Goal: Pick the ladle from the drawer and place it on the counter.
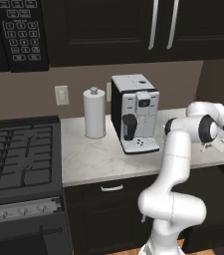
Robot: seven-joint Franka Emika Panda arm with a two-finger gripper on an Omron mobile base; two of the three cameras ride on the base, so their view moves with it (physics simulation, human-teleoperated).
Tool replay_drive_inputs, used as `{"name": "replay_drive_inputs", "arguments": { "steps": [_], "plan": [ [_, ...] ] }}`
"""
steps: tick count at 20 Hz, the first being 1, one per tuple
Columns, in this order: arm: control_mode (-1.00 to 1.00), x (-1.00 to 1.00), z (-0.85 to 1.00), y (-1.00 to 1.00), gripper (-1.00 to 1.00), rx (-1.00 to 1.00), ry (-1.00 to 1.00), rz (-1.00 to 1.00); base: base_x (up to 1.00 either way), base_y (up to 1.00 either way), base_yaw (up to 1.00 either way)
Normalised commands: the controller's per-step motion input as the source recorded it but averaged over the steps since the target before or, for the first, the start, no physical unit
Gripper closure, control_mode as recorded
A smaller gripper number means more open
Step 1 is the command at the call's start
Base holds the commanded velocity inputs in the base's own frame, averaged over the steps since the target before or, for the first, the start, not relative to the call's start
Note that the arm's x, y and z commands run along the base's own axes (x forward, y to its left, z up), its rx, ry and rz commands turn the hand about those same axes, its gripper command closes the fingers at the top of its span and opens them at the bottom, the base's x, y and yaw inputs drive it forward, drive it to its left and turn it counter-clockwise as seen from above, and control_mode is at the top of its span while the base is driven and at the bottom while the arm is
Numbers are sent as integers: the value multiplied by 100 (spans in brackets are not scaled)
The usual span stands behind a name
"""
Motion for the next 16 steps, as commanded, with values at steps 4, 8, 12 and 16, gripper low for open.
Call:
{"name": "replay_drive_inputs", "arguments": {
  "steps": [4, 8, 12, 16],
  "plan": [
    [-100, 25, -41, -5, -100, 2, -1, 0, 0, 0, 0],
    [-100, 18, -34, 9, -100, 0, -5, 0, 0, 0, 0],
    [-100, -9, -10, 66, -100, -5, -24, 0, 0, 0, 0],
    [-100, -30, 13, 91, -100, -13, -40, 0, 0, 0, 0]
  ]
}}
